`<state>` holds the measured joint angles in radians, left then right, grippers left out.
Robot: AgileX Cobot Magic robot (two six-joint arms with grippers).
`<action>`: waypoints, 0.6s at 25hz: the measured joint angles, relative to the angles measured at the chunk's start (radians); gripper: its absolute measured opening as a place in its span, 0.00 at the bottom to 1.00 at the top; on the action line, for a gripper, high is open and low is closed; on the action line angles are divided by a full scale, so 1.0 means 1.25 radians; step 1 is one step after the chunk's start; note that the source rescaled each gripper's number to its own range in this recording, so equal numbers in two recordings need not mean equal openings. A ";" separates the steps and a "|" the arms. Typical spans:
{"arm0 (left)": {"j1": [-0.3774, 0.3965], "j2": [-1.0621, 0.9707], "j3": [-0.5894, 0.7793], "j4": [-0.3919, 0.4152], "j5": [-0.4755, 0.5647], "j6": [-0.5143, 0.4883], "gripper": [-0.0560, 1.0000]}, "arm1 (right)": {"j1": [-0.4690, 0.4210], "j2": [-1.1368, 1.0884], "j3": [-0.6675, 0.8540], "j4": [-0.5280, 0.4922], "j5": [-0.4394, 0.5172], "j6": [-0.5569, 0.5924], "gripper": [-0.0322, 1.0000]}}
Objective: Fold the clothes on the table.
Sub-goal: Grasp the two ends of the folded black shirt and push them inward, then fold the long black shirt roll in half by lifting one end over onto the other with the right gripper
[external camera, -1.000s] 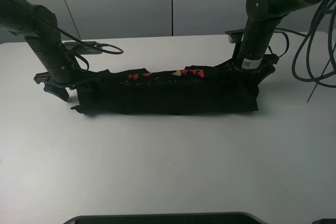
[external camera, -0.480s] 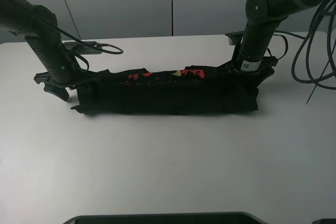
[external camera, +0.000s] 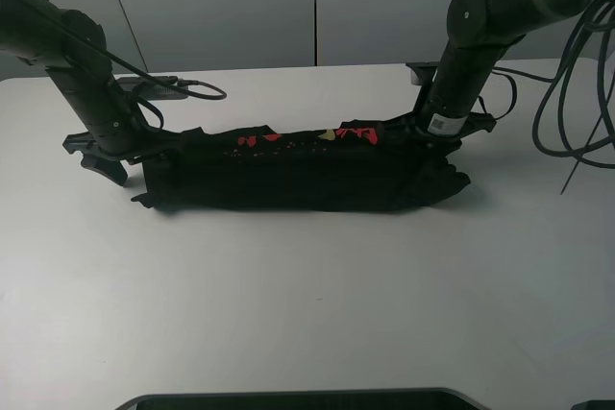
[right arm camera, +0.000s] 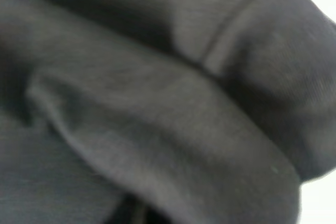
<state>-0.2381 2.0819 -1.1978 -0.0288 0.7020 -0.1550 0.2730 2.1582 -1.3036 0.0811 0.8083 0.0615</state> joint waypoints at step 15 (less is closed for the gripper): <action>0.000 0.000 0.000 0.000 0.004 0.002 0.99 | 0.000 -0.034 0.013 0.006 0.010 -0.019 0.16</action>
<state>-0.2381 2.0819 -1.1978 -0.0288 0.7065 -0.1530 0.2734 2.1158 -1.2879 0.0882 0.8211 0.0372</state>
